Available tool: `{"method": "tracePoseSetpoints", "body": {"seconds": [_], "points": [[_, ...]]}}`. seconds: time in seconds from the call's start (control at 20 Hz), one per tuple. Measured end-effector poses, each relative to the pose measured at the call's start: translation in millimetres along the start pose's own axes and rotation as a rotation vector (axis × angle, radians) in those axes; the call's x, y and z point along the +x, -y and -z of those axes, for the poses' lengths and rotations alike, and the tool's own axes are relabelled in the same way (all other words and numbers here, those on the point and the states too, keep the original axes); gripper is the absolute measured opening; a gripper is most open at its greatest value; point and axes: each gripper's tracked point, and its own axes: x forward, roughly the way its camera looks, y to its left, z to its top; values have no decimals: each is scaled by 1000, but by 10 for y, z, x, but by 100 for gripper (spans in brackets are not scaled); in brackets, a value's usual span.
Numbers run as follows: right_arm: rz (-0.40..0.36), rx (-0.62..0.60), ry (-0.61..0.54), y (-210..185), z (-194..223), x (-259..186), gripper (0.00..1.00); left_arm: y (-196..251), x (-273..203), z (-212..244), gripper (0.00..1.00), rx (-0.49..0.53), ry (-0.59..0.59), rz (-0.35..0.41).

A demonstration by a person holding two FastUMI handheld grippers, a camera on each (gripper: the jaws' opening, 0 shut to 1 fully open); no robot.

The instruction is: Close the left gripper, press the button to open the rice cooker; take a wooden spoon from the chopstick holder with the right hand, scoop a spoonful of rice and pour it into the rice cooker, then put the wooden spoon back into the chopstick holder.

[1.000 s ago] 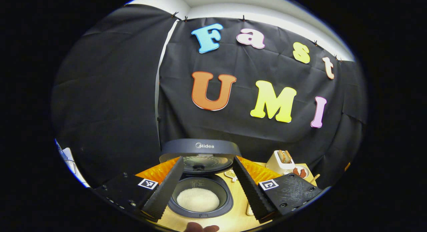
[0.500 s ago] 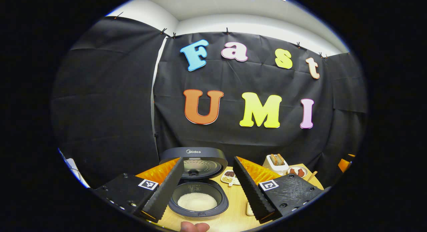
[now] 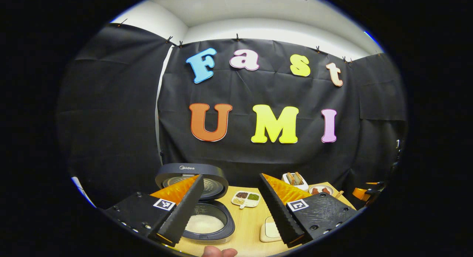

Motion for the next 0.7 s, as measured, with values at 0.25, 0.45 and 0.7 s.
{"method": "tracePoseSetpoints", "body": {"seconds": [0.25, 0.45, 0.7], "points": [[10, 72, -110, 354, 356, 708, 100, 155, 245, 90, 94, 12, -32, -17], [13, 106, -192, 511, 671, 1203, 90, 326, 430, 208, 94, -17, -100, -38], [-25, 124, -284, 591, 996, 1605, 87, 524, 501, 321, 95, 1, -132, -56]]}}
